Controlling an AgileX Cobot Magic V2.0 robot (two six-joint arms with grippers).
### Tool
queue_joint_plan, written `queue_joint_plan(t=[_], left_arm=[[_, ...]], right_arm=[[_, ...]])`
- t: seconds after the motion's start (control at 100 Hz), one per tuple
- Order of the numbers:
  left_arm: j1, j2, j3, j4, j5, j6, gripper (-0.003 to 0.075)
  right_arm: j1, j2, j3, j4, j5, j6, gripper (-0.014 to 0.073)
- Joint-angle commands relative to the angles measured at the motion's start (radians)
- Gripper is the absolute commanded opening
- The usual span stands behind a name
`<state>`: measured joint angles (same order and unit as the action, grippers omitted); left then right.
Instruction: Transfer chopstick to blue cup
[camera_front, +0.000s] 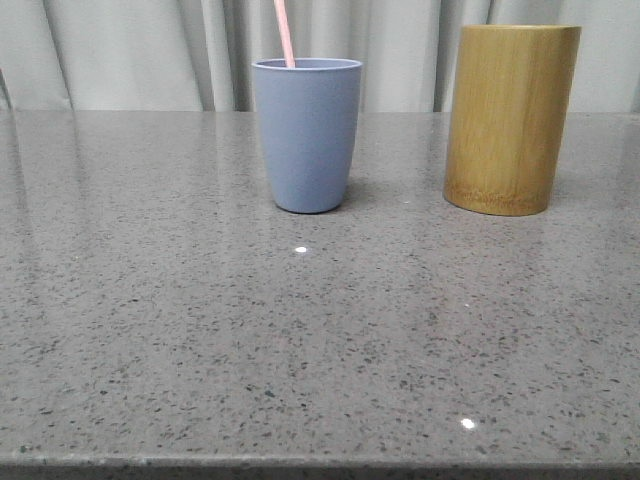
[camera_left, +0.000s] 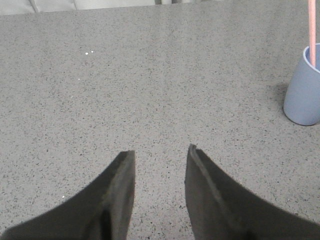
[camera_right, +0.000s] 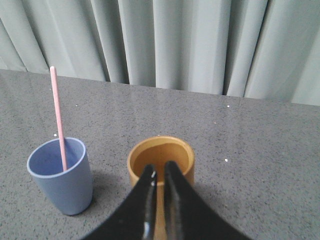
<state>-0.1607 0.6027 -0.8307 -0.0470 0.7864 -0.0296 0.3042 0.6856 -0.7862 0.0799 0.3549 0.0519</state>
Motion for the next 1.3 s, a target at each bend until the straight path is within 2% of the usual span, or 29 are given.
queue_joint_plan(t=[0.0, 0.06, 0.16, 0.32, 1.29], left_arm=[[0.003, -0.004, -0.023, -0.003, -0.080, -0.011, 0.0237], [0.003, -0.010, -0.023, -0.003, -0.080, -0.011, 0.0212], [0.003, -0.020, -0.022, -0.003, -0.080, -0.011, 0.0125], [0.003, -0.042, -0.012, -0.003, -0.078, -0.011, -0.0020], [0.003, -0.059, -0.003, -0.003, -0.077, -0.011, -0.0019]], right_arm=[[-0.008, -0.070, 0.031, -0.011, -0.106, -0.002, -0.0020], [-0.008, -0.111, 0.060, -0.012, -0.106, -0.002, -0.0051], [-0.008, -0.162, 0.107, -0.013, -0.106, -0.002, -0.0100], [-0.008, -0.222, 0.154, -0.014, -0.094, -0.002, -0.0103], [-0.008, -0.255, 0.178, -0.017, -0.114, -0.002, -0.0097]])
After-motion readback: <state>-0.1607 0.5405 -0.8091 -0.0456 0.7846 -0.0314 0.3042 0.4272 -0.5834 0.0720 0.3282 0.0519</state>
